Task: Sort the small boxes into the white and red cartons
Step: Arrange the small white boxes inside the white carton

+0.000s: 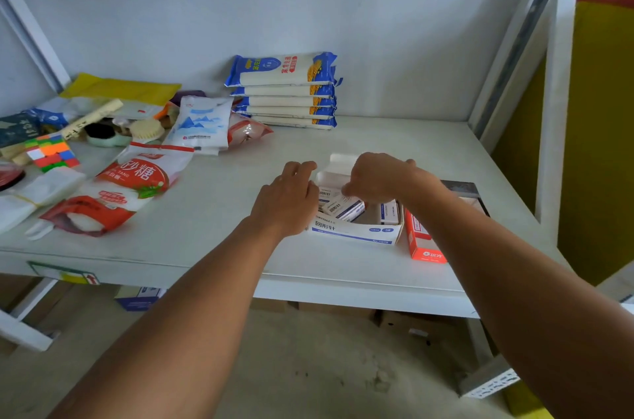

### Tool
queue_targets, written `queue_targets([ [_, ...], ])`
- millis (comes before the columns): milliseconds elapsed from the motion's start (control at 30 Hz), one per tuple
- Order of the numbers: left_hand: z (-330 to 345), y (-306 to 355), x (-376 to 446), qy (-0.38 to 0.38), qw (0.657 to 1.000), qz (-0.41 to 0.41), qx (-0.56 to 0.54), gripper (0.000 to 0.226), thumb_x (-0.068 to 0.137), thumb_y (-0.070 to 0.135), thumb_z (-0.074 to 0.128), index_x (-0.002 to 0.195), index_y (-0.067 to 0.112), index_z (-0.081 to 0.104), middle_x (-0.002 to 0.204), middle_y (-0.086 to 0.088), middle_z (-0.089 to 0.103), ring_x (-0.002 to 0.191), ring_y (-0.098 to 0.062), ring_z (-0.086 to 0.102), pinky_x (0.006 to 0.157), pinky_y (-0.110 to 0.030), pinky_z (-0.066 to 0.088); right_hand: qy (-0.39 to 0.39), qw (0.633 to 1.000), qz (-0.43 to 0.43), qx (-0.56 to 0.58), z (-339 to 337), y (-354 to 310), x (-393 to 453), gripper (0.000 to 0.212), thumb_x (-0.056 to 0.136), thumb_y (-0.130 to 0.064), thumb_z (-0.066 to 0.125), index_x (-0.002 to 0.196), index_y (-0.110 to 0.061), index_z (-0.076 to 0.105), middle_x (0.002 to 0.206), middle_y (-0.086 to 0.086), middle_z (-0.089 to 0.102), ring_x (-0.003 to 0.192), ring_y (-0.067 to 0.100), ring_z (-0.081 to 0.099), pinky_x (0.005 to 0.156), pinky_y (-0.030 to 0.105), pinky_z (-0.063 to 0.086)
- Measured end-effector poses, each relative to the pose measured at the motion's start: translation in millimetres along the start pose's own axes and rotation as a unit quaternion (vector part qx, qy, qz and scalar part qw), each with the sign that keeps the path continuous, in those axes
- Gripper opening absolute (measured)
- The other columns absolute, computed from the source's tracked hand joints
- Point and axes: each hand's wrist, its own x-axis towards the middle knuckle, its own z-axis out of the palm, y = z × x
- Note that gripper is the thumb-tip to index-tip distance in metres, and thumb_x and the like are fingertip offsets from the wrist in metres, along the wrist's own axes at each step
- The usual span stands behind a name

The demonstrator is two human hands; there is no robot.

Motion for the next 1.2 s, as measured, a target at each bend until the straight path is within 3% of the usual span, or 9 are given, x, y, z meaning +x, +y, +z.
queue_targets([
  [67,1,0,1,0.002,1.0,-0.002,0.005,0.042,0.099,0.027,0.03,0.14,0.025,0.03,0.143,-0.006,0.038,0.114,-0.03,0.057,0.086,-0.045,0.052,-0.003,1.0,-0.002,-0.024,1,1,-1,0.025,0.09,-0.042,0.057,0.101,-0.02,0.054,0.079,-0.008,0.054,0.091,0.02,0.052,0.096,0.048,0.03],
  [133,1,-1,2,0.006,1.0,-0.001,0.014,0.042,0.098,0.028,0.031,0.14,0.025,0.03,0.142,-0.006,0.038,0.114,-0.029,0.057,0.084,-0.045,0.053,-0.048,0.999,-0.017,-0.01,-2,1,-3,0.037,0.089,-0.046,0.059,0.114,-0.019,0.059,0.085,-0.007,0.058,0.092,0.02,0.056,0.101,0.047,0.037],
  [200,2,-1,2,0.002,1.0,0.003,0.027,0.042,0.098,0.026,0.033,0.14,0.023,0.03,0.142,-0.007,0.038,0.114,-0.031,0.057,0.083,-0.045,0.053,-0.11,0.993,-0.04,0.005,-7,1,-8,0.049,0.087,-0.05,0.062,0.123,-0.017,0.063,0.102,-0.002,0.067,0.098,0.022,0.061,0.098,0.04,0.044],
  [267,3,-2,2,-0.003,1.0,0.003,0.031,0.042,0.097,0.024,0.033,0.139,0.022,0.03,0.143,-0.007,0.036,0.112,-0.032,0.057,0.082,-0.046,0.052,-0.137,0.989,-0.054,-0.008,-11,2,-13,0.047,0.085,-0.048,0.066,0.121,-0.018,0.066,0.115,0.0,0.067,0.105,0.023,0.062,0.096,0.036,0.045],
  [533,4,-1,2,0.003,1.0,-0.009,0.018,0.041,0.097,0.026,0.031,0.138,0.025,0.031,0.14,-0.006,0.038,0.108,-0.032,0.057,0.085,-0.048,0.05,-0.104,0.994,-0.02,0.016,5,2,-3,0.055,0.078,-0.054,0.07,0.119,-0.017,0.062,0.096,-0.003,0.066,0.089,0.021,0.063,0.096,0.045,0.048],
  [733,4,1,2,-0.004,1.0,-0.007,0.002,0.042,0.098,0.029,0.028,0.139,0.026,0.031,0.141,-0.006,0.038,0.11,-0.031,0.057,0.086,-0.047,0.051,-0.008,0.999,-0.007,-0.037,19,-9,-7,0.035,0.084,-0.053,0.064,0.099,-0.025,0.05,0.084,-0.009,0.055,0.092,0.018,0.047,0.106,0.063,0.015],
  [900,4,0,1,-0.004,1.0,-0.007,0.0,0.041,0.098,0.03,0.027,0.139,0.027,0.031,0.141,-0.005,0.038,0.11,-0.031,0.057,0.087,-0.048,0.05,0.01,1.0,0.007,0.019,16,-8,-5,0.026,0.088,-0.032,0.063,0.109,-0.021,0.052,0.102,-0.006,0.054,0.099,0.02,0.047,0.109,0.064,0.019],
  [1033,4,0,0,-0.008,1.0,-0.004,0.008,0.041,0.099,0.029,0.027,0.139,0.026,0.03,0.141,-0.006,0.038,0.111,-0.033,0.056,0.086,-0.05,0.051,-0.031,0.997,-0.024,0.071,8,-7,-6,0.038,0.088,-0.021,0.062,0.125,-0.012,0.057,0.123,0.005,0.057,0.109,0.027,0.054,0.102,0.05,0.044],
  [1200,0,-2,-4,0.001,0.999,0.007,0.037,0.04,0.098,0.026,0.029,0.138,0.023,0.031,0.142,-0.005,0.036,0.112,-0.033,0.054,0.087,-0.045,0.047,0.045,0.989,-0.043,0.131,-11,13,-17,0.02,0.086,-0.013,0.063,0.104,-0.016,0.071,0.109,0.002,0.066,0.092,0.019,0.057,0.082,0.03,0.048],
])
